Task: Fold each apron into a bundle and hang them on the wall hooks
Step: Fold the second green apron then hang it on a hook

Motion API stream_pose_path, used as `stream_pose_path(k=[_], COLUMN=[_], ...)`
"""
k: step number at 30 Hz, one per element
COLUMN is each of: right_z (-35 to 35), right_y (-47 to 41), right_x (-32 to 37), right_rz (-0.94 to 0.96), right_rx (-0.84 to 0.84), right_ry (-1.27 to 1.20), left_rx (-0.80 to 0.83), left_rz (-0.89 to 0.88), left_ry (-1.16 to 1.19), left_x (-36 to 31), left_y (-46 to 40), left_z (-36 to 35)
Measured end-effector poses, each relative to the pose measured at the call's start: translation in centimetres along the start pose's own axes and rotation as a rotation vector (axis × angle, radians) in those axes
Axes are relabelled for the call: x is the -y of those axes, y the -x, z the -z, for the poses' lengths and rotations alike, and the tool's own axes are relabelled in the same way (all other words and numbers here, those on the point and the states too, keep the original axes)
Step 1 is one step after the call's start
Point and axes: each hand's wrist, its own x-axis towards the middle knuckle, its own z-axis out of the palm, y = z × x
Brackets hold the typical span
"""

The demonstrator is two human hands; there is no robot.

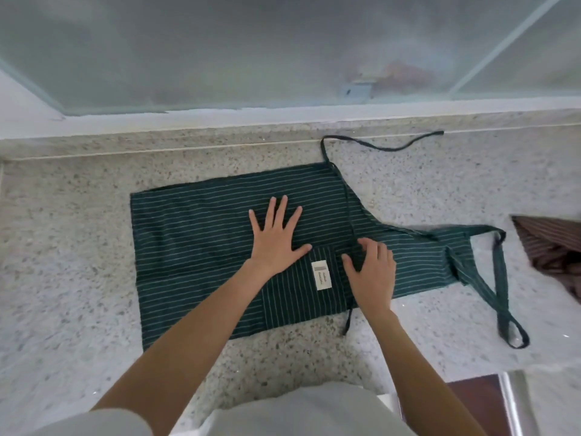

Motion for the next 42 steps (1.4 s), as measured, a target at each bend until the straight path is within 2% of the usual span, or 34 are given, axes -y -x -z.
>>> stream_pose_path(k=[3, 5, 9, 13, 16, 19, 24, 28, 35, 37, 42], right_z=[0.3, 0.8, 3.6, 7.8, 9.7, 10.2, 9.4, 8.3, 8.6, 9.5, 12.3], right_y=[2.1, 2.1, -1.3, -7.6, -10.6, -9.2, -0.1, 3.9, 3.4, 2.5, -1.6], right_x=[-1.1, -1.5, -1.8, -2.9, -4.5, -6.7, -15.3, -21.0, -22.4, -23.0, -24.5], right_rz=[-0.162, -0.14, -0.203, -0.079, 0.031, 0.074, -0.115, -0.184, -0.084, -0.109, -0.232], right_rx=[0.252, 0.291, 0.18, -0.028, 0.011, 0.039, -0.047, 0.142, 0.361, 0.412, 0.41], right_ry=[0.073, 0.054, -0.245, -0.165, -0.188, -0.21, -0.098, 0.083, 0.0, -0.129, -0.567], left_rx=[0.029, 0.049, 0.052, -0.013, -0.143, -0.226, -0.106, -0.032, -0.013, -0.008, 0.009], left_rz=[-0.006, -0.019, -0.029, -0.015, -0.102, -0.238, -0.376, -0.353, -0.218, -0.205, -0.183], left_ry=[-0.006, -0.006, 0.012, 0.033, 0.064, 0.162, 0.158, 0.065, -0.045, -0.051, -0.001], left_x=[-0.4, -0.7, -0.4, -0.7, -2.6, -6.2, -14.5, -18.4, -21.4, -21.8, -22.0], left_y=[0.6, 1.2, 2.4, 3.7, 4.2, 3.9, 3.7, 4.8, 5.6, 5.7, 6.1], left_z=[-0.5, -0.6, -1.0, -1.0, -0.7, -0.6, -2.5, -5.2, -6.2, -6.4, -7.0])
